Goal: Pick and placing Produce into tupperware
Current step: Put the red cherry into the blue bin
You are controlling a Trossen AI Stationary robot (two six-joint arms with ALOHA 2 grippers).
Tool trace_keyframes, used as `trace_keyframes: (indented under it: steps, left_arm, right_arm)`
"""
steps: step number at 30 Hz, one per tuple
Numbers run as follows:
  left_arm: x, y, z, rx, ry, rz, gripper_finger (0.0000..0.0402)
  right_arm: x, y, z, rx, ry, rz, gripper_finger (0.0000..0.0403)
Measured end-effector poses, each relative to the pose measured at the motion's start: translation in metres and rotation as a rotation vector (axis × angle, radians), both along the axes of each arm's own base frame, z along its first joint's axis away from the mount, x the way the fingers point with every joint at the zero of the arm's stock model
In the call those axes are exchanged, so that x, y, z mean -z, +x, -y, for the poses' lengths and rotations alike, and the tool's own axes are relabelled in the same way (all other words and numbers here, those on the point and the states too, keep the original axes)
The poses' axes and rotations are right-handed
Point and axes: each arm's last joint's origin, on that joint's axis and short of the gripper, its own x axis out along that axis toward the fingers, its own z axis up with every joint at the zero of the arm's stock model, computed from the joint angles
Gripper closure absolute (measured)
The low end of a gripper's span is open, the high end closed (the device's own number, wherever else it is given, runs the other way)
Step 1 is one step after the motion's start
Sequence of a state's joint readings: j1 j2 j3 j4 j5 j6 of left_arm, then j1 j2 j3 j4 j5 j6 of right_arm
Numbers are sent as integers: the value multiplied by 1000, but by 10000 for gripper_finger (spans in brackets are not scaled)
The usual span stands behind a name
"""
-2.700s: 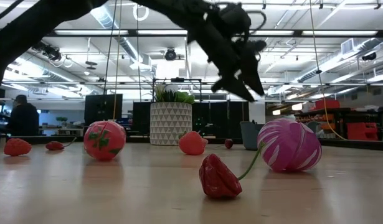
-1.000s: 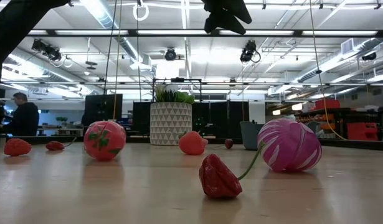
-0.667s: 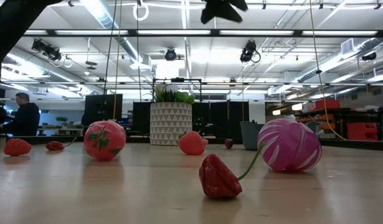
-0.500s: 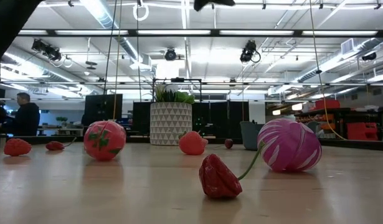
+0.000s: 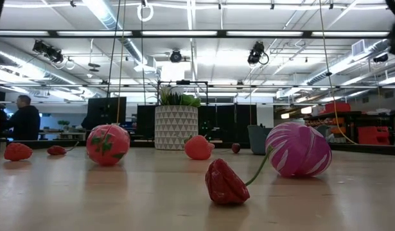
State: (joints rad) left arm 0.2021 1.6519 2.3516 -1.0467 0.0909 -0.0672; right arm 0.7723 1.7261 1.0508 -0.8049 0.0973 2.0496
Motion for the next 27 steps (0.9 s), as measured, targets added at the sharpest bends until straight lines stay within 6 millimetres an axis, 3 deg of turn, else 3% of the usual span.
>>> trace_keyframes:
  steps: [6,10,14,20,27]
  left_arm:
    - [-30,-57,6,-25,29,127,238]
    - [-43,-89,11,-43,26,194,235]
    - [-49,-109,16,-51,-6,240,237]
    - [-46,-127,21,-65,-79,199,237]
    - [-34,-132,22,-76,-112,70,241]
  right_arm:
    - [-37,21,57,8,-214,176,293]
    - [-64,31,114,-17,-381,207,291]
    - [-81,36,175,-75,-437,156,288]
    - [-81,34,249,-113,-332,57,287]
    - [-61,40,279,-161,-250,-12,276]
